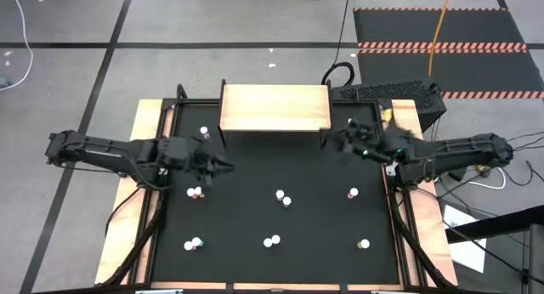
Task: Pick and place medicine bottles onto shelf by color
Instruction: Put the top left yellow pill bottle on the shelf
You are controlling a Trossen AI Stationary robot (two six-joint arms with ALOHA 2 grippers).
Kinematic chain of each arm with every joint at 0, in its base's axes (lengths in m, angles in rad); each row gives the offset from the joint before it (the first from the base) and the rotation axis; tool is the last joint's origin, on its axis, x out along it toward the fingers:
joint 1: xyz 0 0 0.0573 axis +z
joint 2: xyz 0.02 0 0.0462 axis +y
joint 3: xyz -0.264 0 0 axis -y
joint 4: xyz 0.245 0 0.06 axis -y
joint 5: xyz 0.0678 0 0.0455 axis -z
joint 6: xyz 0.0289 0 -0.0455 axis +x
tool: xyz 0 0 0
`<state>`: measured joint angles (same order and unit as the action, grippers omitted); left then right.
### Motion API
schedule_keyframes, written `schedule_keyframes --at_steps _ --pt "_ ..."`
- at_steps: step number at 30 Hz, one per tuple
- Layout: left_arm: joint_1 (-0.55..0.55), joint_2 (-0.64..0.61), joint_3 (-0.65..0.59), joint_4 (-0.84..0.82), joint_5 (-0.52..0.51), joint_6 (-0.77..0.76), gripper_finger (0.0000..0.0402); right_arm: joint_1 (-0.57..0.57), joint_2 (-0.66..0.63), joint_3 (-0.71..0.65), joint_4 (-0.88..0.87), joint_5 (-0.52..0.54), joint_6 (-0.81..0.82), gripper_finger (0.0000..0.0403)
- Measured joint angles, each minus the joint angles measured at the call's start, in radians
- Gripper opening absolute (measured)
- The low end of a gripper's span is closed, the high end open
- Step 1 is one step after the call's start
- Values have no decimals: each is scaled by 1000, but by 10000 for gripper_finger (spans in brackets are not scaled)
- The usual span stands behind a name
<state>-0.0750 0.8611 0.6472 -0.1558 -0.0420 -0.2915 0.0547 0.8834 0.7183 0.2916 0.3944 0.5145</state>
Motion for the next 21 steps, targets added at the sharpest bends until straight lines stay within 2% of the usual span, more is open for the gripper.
schedule_keyframes --at_steps 3,6,9,12,15,17,21 --pt "-15 86 7 86 49 40 53 58 88 52 -46 31 30 0" --pt "-44 156 7 157 68 72 85 103 162 109 -73 78 -3 0" --pt "-74 208 7 219 68 115 124 126 199 146 -76 77 -126 0" --pt "-95 240 17 262 48 39 157 147 199 167 -62 76 -307 0" --pt "-111 245 71 167 -22 -60 170 159 171 173 -36 91 -405 0" --pt "-118 237 123 16 -59 -118 170 158 152 173 -36 133 -364 0" --pt "-127 218 246 -329 -64 -213 155 155 123 174 -122 130 -337 0"
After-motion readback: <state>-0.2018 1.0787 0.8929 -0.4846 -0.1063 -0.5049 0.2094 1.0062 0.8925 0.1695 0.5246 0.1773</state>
